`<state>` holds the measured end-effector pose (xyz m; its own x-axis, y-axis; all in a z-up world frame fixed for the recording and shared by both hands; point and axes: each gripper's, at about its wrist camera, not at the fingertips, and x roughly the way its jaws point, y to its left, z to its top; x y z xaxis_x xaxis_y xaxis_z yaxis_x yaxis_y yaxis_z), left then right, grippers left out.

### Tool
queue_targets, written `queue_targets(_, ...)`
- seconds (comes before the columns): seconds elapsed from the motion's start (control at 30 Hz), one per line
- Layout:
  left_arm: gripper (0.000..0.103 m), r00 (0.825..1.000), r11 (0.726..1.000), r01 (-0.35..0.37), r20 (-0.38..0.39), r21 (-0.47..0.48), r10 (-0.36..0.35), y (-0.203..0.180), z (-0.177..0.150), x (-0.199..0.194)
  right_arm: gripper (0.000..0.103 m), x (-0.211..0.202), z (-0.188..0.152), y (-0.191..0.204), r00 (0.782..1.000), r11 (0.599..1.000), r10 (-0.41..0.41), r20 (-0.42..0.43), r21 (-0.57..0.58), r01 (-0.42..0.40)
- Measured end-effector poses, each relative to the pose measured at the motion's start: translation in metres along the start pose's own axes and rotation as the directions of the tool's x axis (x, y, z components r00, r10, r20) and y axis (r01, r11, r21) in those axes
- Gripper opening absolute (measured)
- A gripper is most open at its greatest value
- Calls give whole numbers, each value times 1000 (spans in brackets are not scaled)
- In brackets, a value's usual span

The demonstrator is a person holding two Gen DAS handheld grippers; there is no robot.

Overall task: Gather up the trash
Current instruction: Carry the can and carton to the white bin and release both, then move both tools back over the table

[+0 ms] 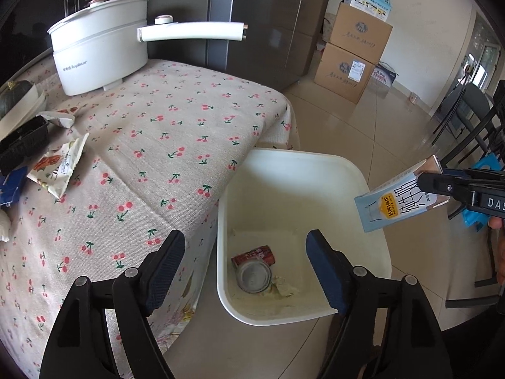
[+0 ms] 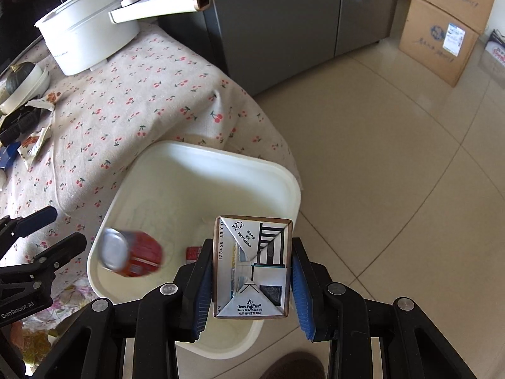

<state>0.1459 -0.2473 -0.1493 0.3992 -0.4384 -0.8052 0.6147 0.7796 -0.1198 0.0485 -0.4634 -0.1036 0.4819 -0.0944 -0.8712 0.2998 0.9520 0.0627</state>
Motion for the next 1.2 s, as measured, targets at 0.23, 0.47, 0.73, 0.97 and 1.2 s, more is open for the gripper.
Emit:
queue_targets(0.23, 93, 993, 994, -113, 30, -2, 113, 16, -1, -19, 40, 6, 2, 13, 1000, 1000, 2, -18, -19, -2)
queue_targets(0.47, 102, 983, 983, -180, 40, -30, 181, 38, -8, -38, 41, 10, 5, 28, 1000, 999, 1, -29, -33, -2)
queue_targets(0.73, 103, 976, 972, -210, 32, -103, 215, 68, -17, -61, 76, 8, 12, 50, 1000, 999, 9, -4, -50, -9)
queue_targets(0.97, 103, 967, 960, -244, 34, -138, 251, 94, -23, -83, 77, 8, 22, 80, 999, 996, 35, 4, -77, -34)
queue_targets(1.2, 103, 952, 935, -292, 28, -203, 304, 134, -29, -105, 80, 12, 33, 124, 998, 990, 64, 9, -123, -62)
